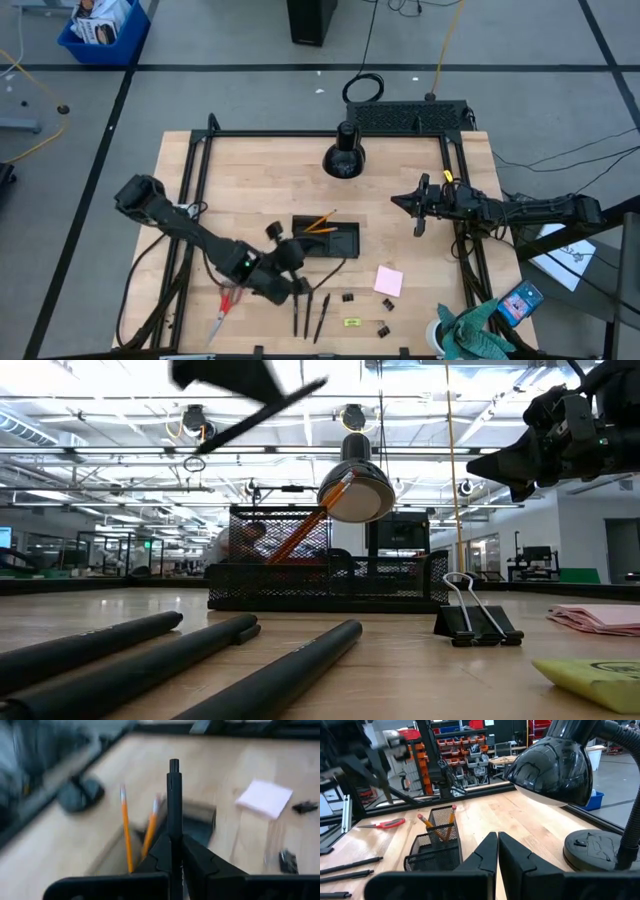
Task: Pick and place office supplies into organizer
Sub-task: Put the black pen into the black desk organizer
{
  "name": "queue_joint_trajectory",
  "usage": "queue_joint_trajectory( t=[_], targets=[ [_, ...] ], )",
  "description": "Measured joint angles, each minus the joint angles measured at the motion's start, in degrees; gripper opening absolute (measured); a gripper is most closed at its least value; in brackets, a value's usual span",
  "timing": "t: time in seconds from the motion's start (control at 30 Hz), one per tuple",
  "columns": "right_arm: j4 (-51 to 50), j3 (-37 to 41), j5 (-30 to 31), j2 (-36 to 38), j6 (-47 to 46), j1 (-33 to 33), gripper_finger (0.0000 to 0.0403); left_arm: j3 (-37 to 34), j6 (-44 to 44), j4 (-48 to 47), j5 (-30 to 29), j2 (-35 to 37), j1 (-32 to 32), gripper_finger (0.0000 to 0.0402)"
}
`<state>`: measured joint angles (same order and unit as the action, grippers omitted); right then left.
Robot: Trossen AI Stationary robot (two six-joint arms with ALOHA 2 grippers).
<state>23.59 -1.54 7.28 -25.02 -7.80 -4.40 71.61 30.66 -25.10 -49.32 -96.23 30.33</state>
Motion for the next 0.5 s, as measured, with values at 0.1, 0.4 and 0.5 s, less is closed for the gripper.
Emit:
queue_joint_trajectory(
  t=[0.1, 0.4, 0.5],
  targets=[
    [0.47, -0.02, -0.01, -0.04, 0.05, 0.00, 0.0009, 0.08, -17.11, 11.26, 2.96, 0.40, -2.58, 0.0011],
    [1.43, -0.02, -1.33, -0.15, -0.10, 0.00, 0.0009, 0.07, -35.33, 14.82, 18.13, 1.48, -15.08, 0.0014],
    [1.43, -0.01, -1.57, -0.15, -0.10, 0.02, 0.0009, 0.04, -38.91, 16.69, 27.14, 1.74, -17.79, 0.0007]
  ],
)
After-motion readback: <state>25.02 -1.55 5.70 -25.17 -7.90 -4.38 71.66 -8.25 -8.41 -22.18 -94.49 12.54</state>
